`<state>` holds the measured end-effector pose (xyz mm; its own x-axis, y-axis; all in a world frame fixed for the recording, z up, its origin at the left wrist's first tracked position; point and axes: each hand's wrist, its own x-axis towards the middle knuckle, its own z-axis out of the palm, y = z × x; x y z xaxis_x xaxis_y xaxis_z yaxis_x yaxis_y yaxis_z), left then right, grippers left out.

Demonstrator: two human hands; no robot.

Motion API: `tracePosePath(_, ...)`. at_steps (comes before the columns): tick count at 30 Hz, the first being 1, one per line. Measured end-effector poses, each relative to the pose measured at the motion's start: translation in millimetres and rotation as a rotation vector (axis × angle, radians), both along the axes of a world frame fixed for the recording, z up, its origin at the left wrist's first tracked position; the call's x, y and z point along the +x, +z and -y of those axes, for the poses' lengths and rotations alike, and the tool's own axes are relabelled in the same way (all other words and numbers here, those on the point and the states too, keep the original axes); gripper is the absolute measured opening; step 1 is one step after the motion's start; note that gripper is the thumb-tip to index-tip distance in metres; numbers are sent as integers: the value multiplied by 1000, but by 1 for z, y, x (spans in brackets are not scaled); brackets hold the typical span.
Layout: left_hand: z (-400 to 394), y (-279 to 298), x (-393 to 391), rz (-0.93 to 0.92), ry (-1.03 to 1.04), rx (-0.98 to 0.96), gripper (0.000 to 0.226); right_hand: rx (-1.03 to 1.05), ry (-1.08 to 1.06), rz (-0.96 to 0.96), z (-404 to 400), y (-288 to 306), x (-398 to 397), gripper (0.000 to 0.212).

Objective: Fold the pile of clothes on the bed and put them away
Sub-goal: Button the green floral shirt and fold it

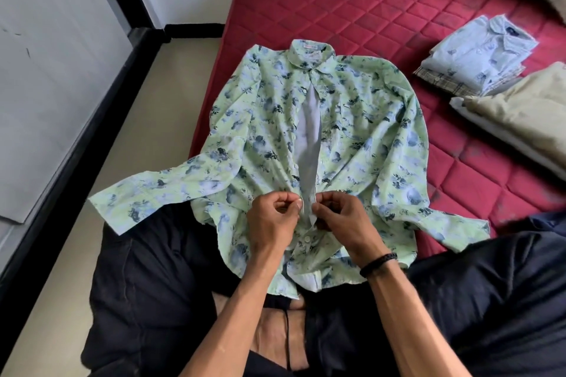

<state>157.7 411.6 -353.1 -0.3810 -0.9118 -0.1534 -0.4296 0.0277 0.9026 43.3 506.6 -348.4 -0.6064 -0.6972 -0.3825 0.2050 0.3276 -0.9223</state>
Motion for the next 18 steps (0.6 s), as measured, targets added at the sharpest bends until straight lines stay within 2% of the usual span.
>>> tracePosePath(6,0,0,-9,22,1,-69,11,-24,-62,-34,2,-1,2,4)
tracePosePath(15,2,-5,-16,27,-9,-52,10,49,-22,-364,9,-6,4,7)
tracePosePath(18,3,-6,-15,9,-8,9,9,76,-15,-445,9,-9,5,9)
